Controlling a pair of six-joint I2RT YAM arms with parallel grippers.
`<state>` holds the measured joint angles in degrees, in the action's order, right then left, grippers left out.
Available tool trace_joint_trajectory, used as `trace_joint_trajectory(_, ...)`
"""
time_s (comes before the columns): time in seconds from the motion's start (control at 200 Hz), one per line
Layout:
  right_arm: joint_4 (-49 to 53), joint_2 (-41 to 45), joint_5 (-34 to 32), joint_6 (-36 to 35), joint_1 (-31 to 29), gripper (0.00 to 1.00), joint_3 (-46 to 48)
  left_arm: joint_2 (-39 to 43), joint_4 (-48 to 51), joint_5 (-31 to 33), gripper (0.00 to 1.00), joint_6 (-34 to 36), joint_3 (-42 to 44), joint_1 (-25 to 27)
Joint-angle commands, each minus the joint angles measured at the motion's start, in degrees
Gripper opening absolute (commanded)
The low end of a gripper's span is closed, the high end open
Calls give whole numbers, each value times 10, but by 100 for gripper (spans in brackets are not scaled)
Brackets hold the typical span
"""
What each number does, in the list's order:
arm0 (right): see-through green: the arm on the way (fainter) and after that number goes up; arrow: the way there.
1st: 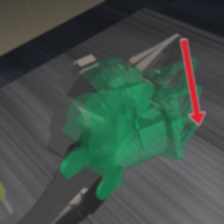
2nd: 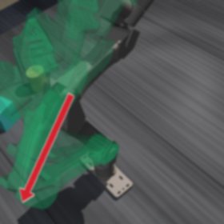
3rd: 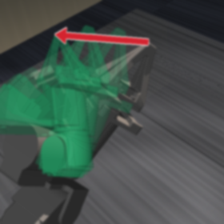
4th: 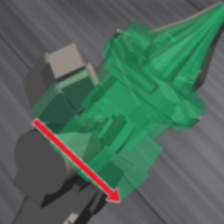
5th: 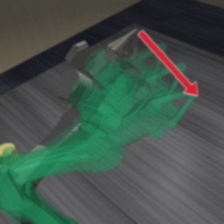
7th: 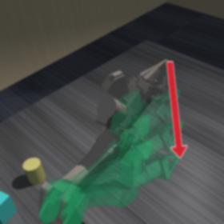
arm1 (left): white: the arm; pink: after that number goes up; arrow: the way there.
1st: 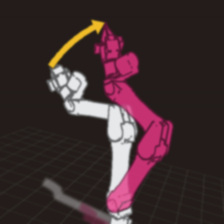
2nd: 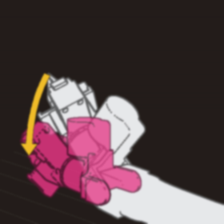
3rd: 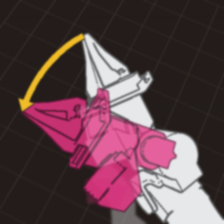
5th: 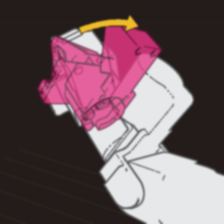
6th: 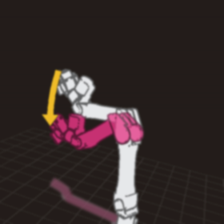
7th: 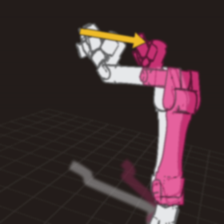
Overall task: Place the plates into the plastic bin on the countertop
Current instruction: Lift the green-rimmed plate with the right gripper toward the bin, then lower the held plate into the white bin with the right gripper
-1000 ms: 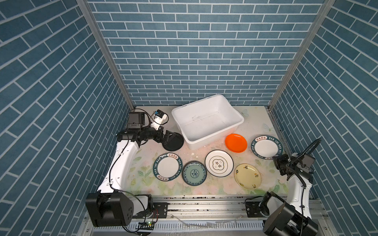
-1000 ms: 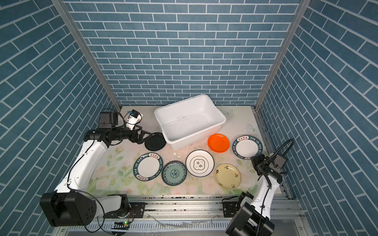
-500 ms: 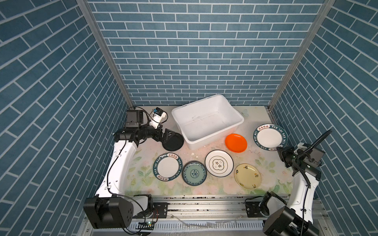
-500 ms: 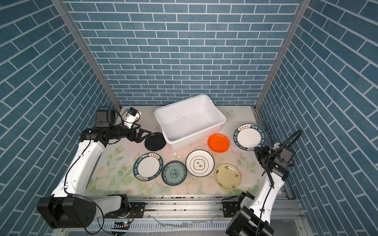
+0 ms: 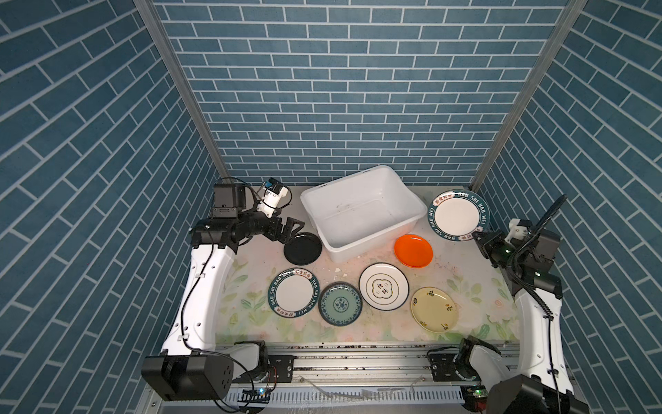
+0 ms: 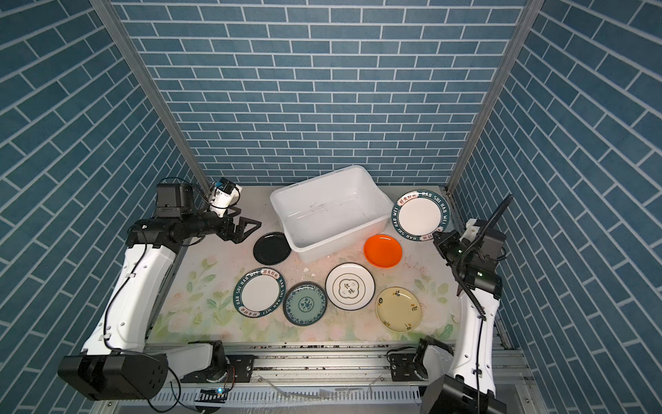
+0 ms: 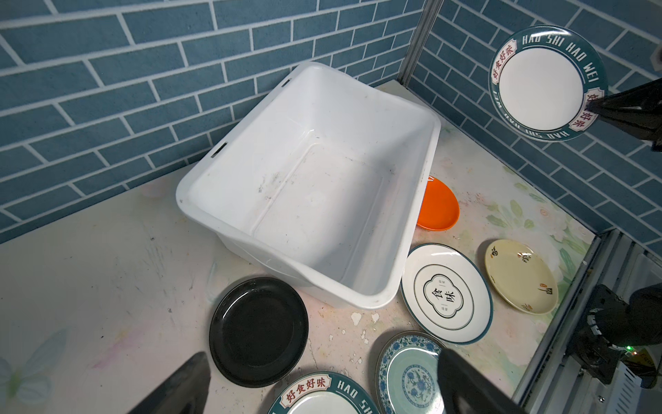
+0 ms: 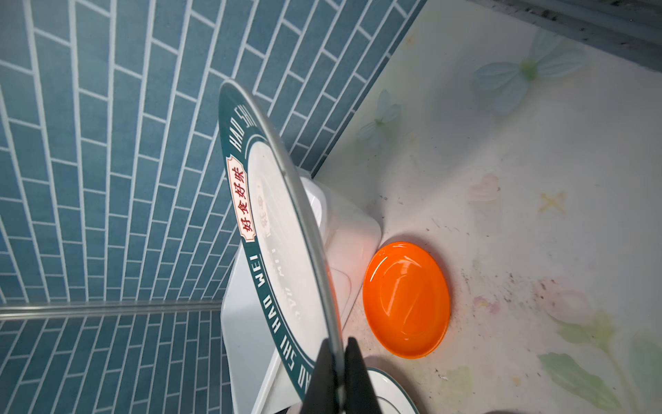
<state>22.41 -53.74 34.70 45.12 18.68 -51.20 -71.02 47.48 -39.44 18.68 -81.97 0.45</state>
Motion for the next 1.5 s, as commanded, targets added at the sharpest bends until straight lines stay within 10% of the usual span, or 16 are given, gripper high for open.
trace_joint_trajectory(0.0, -41, -17, -28, 28, -51, 0, -28, -12, 31, 16, 100, 0, -34, 8)
trace_joint_trajectory(0.68, -36, -397, -89, -29, -343, 0, -341, -134, 62, 119, 100, -2, -195, 9)
trace_joint_trajectory(1.496, 331, -758, 72, -203, -428, 0, -759, -111, -11, 146, 100, -21, -179, 9)
